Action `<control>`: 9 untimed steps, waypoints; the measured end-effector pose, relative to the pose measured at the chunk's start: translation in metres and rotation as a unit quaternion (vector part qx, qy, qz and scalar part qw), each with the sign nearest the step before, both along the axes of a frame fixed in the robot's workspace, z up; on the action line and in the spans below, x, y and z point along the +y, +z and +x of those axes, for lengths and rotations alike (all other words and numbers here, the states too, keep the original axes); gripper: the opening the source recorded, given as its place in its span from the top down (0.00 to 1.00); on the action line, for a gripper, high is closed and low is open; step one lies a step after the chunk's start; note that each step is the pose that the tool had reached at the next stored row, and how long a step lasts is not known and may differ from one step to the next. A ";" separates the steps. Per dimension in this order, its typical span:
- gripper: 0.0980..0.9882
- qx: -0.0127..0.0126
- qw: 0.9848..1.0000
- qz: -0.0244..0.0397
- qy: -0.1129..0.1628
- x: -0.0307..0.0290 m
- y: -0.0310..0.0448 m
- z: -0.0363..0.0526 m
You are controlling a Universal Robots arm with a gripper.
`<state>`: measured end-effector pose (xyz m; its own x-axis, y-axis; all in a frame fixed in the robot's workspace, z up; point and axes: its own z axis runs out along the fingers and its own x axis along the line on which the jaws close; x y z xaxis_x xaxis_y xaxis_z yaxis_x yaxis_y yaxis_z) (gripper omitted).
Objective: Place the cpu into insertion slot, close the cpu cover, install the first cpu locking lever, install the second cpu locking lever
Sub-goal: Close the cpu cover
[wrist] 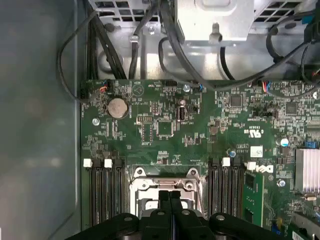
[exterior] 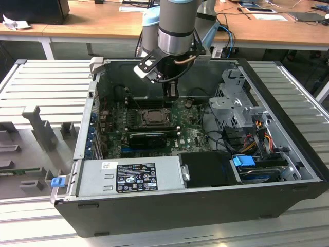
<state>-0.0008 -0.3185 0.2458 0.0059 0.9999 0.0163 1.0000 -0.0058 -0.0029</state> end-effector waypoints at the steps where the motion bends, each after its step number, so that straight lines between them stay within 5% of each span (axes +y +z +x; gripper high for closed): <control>1: 0.99 0.000 1.000 0.000 0.000 0.0000 -0.0022 -0.0028; 9: 0.99 -0.001 1.000 0.000 0.014 0.0000 -0.0164 -0.0057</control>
